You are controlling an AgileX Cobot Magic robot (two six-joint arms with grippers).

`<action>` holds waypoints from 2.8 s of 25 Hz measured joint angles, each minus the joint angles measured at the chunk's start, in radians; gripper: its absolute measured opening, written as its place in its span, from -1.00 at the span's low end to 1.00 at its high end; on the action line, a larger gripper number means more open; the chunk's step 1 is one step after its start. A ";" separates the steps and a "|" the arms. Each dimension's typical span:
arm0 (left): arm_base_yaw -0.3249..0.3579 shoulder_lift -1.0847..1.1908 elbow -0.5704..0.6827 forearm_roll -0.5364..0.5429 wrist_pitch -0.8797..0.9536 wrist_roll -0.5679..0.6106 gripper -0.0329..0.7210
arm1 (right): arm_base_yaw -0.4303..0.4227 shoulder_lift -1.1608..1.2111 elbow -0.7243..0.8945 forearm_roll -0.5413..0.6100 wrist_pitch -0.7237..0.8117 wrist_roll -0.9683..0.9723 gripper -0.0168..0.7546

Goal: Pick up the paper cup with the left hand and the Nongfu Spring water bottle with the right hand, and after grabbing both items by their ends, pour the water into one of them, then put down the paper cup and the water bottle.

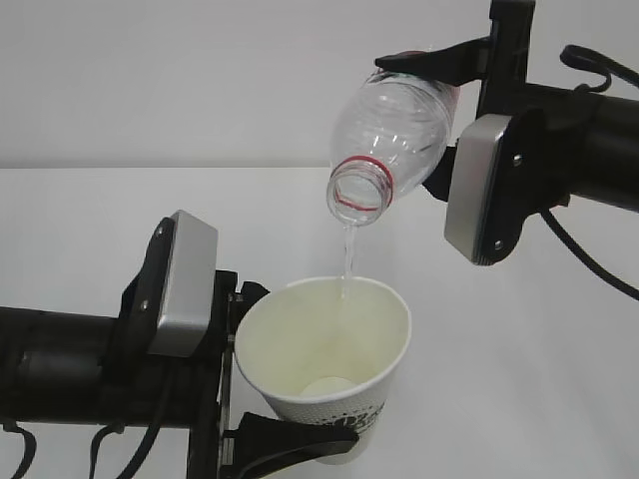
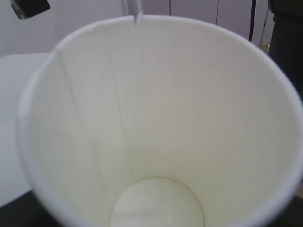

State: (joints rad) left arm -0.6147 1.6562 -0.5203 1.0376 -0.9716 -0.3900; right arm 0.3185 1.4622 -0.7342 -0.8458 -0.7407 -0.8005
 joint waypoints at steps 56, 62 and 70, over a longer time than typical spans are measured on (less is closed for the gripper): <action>0.000 0.000 0.000 -0.016 0.032 0.000 0.60 | 0.000 0.000 0.000 0.000 0.000 -0.023 0.29; 0.000 0.000 0.000 -0.016 0.034 0.000 0.60 | 0.000 0.000 0.000 0.000 0.000 -0.024 0.29; 0.000 0.000 0.000 -0.016 0.040 0.000 0.60 | 0.000 0.000 0.000 0.000 0.000 -0.025 0.29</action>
State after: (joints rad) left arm -0.6147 1.6562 -0.5203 1.0214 -0.9312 -0.3900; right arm 0.3185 1.4622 -0.7342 -0.8458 -0.7412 -0.8259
